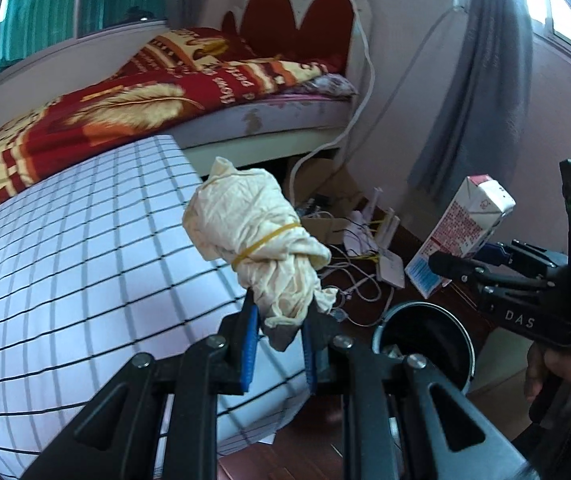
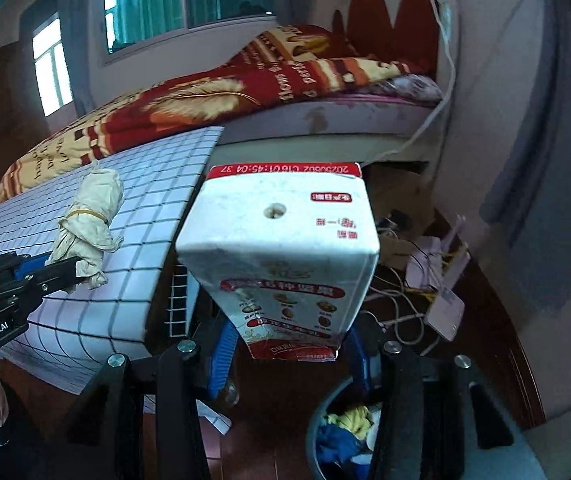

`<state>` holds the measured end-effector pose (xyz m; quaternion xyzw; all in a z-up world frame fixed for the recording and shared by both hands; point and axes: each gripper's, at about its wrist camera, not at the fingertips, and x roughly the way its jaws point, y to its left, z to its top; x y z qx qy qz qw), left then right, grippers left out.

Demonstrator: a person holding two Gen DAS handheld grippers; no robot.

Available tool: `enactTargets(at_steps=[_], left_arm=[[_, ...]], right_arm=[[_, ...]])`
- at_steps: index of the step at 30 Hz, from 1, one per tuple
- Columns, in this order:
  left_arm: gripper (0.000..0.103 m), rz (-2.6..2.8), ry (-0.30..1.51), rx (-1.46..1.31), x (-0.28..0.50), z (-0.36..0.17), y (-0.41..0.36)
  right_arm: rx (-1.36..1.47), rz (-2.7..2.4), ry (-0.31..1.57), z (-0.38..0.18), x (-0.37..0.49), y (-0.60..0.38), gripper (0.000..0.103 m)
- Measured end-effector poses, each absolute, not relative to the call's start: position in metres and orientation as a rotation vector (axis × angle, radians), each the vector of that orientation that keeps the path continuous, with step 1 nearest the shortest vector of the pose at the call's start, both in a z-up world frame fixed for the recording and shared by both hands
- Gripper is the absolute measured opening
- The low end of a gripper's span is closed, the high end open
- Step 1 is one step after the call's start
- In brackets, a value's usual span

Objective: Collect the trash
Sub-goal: 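Carry the beige cloth and milk carton over the black bin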

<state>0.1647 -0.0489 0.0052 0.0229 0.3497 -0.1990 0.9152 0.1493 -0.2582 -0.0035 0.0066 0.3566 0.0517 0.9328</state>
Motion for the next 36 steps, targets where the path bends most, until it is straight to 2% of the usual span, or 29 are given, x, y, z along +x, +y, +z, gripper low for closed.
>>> enactTargets(at_steps=[16, 36], left_arm=[[0.02, -0.622, 0.798, 0.12, 0.144, -0.027, -0.145], [0.02, -0.789, 0.951, 0.179, 0.126, -0.097, -0.22]], right_arm=[[0.083, -0.047, 0.802, -0.043, 0.099, -0.353, 0.051], [0.119, -0.058, 0.968, -0.14, 0.062, -0.41, 0.051]])
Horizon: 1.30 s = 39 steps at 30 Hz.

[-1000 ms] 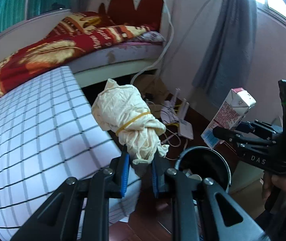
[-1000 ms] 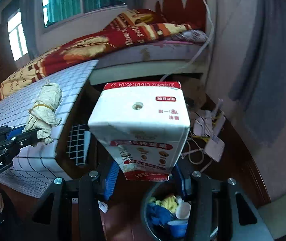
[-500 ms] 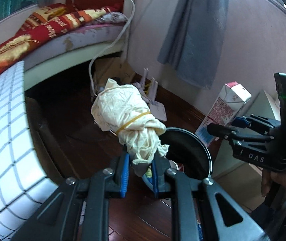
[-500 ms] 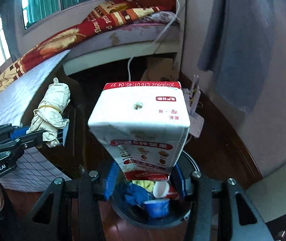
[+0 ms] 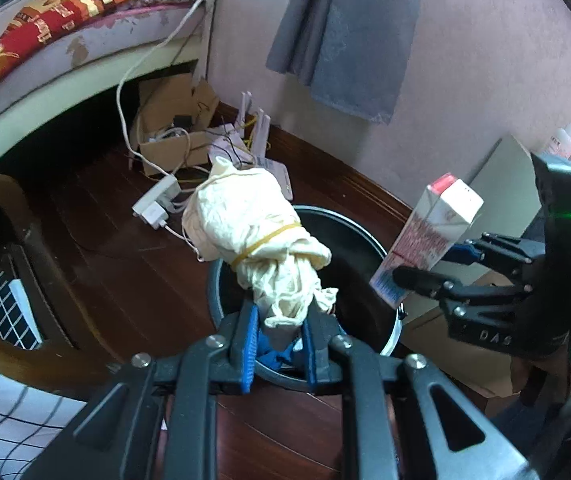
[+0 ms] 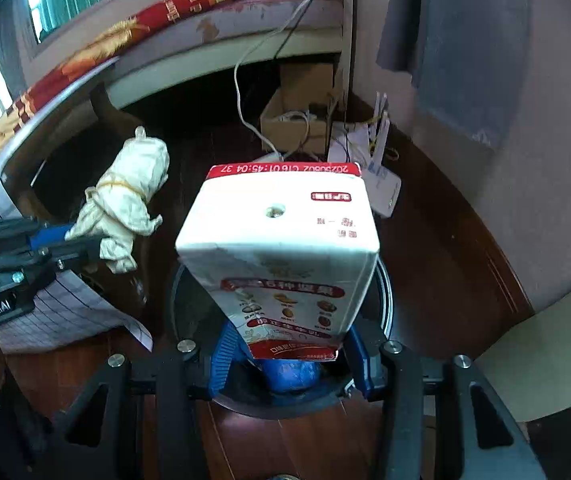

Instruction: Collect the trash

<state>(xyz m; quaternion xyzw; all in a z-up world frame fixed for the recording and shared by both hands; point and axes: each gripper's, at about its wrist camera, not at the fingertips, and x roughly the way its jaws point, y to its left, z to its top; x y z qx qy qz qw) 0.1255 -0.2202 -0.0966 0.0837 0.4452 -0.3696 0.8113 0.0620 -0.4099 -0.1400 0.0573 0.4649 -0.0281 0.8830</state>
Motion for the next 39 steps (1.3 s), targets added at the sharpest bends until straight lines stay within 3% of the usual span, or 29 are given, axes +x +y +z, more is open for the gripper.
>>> enactTargets(at_steps=[11, 12, 13, 14, 20, 39], left_arm=[[0.024, -0.846, 1.052, 0.175, 0.133, -0.129, -0.251], [0.028, -0.851, 1.054, 0.155, 0.136, -0.132, -0.252], [0.05, -0.832, 1.064, 0.148, 0.14, -0.135, -0.253], [0.075, -0.791, 1.071, 0.152, 0.142, -0.138, -0.251], [0.091, -0.628, 1.032, 0.186, 0.145, -0.148, -0.229], [0.092, -0.536, 0.965, 0.215, 0.14, -0.131, -0.204]], right_arm=[[0.119, -0.016, 1.035, -0.175, 0.071, -0.422, 0.052], [0.113, 0.005, 1.05, -0.179, 0.074, -0.421, 0.052], [0.087, 0.004, 1.068, -0.184, 0.077, -0.421, 0.068], [0.047, -0.051, 1.091, -0.192, 0.079, -0.423, 0.098], [0.072, -0.143, 1.112, -0.206, 0.071, -0.445, 0.103], [0.066, -0.152, 1.046, -0.178, 0.079, -0.414, 0.103]])
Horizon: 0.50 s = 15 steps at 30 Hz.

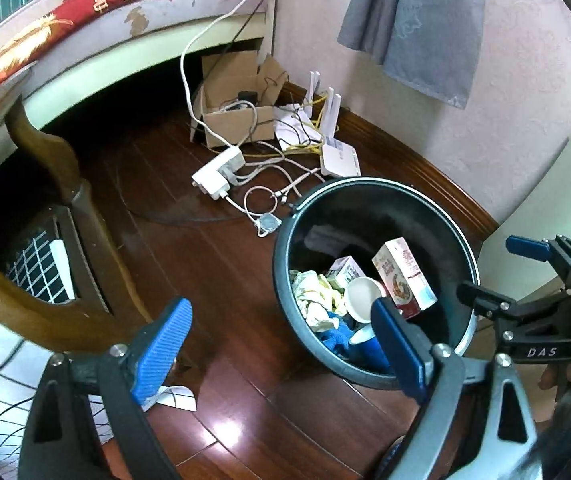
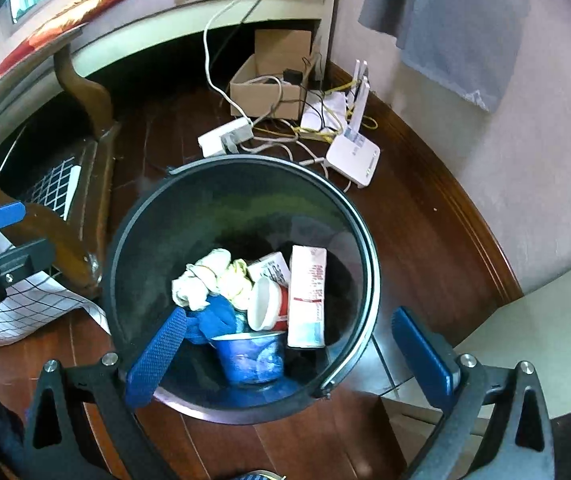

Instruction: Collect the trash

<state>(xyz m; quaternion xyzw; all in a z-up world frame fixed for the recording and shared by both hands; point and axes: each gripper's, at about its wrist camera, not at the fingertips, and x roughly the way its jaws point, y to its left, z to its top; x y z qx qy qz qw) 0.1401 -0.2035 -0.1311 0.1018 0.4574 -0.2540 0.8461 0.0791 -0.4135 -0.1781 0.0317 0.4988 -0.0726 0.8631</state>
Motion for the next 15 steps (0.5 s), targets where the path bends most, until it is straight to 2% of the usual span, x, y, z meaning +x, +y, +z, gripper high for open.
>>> enactTargets(at_steps=[15], left_arm=[[0.092, -0.45, 0.826, 0.194, 0.09, -0.036, -0.134]], right_arm=[[0.069, -0.182, 0.909, -0.071, 0.032, -0.347, 0.103]])
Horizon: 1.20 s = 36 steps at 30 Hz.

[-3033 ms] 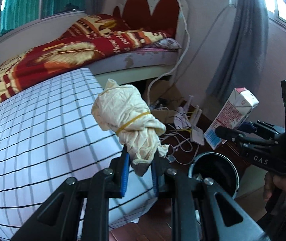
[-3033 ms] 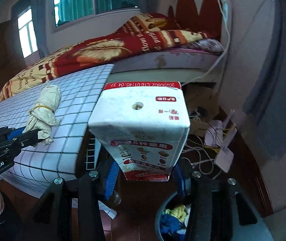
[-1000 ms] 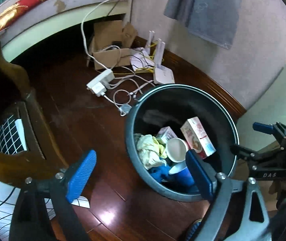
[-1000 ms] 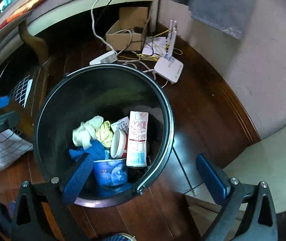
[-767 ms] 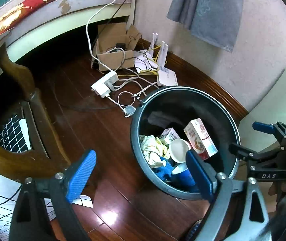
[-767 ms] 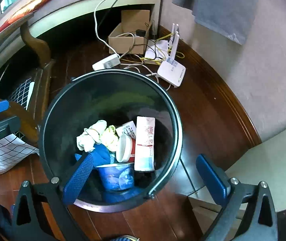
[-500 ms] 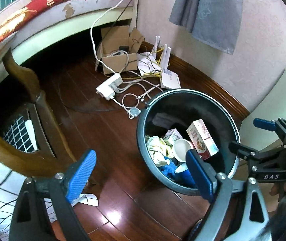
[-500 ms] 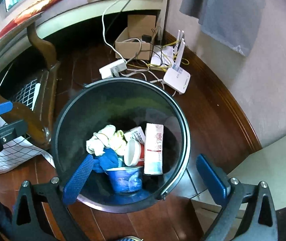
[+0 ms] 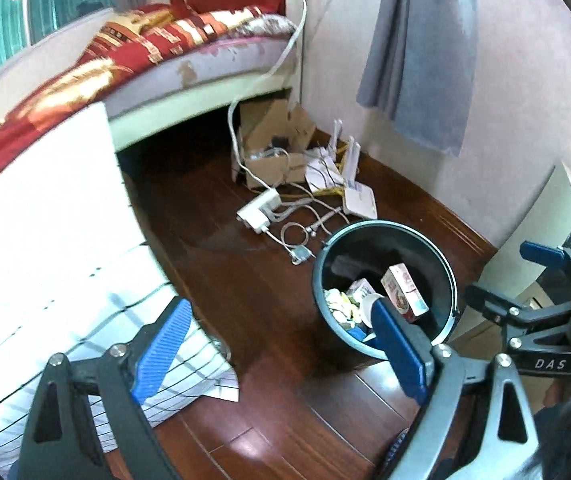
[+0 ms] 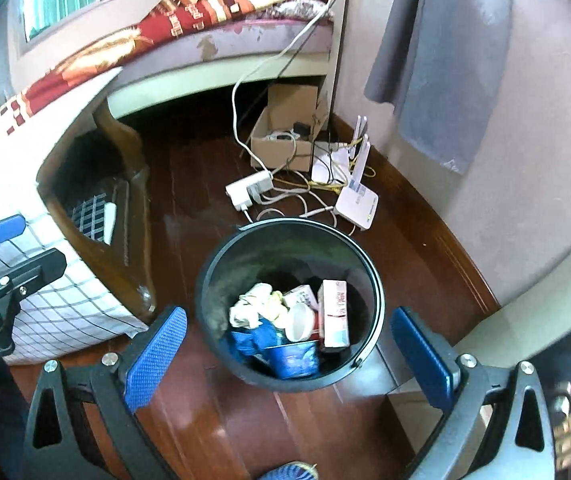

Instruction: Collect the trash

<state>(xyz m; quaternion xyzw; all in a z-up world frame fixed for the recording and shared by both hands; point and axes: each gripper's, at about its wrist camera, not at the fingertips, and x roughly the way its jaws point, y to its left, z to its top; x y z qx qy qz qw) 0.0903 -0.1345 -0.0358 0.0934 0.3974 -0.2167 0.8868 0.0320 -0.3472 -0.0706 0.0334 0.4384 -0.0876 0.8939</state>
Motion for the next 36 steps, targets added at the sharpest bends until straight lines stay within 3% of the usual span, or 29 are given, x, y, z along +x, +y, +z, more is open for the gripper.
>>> enactTargets(at_steps=[20, 26, 36], left_arm=[[0.093, -0.311, 0.654, 0.074, 0.015, 0.055, -0.059], [0.1, -0.272, 0.56, 0.075, -0.011, 0.079, -0.043], [0.103, -0.278, 0.524, 0.071, -0.021, 0.082, -0.039]], right_arm=[[0.012, -0.1, 0.677, 0.058, -0.046, -0.259, 0.103], [-0.013, -0.105, 0.625, 0.078, -0.069, -0.246, 0.103], [-0.029, -0.114, 0.604, 0.086, -0.076, -0.24, 0.103]])
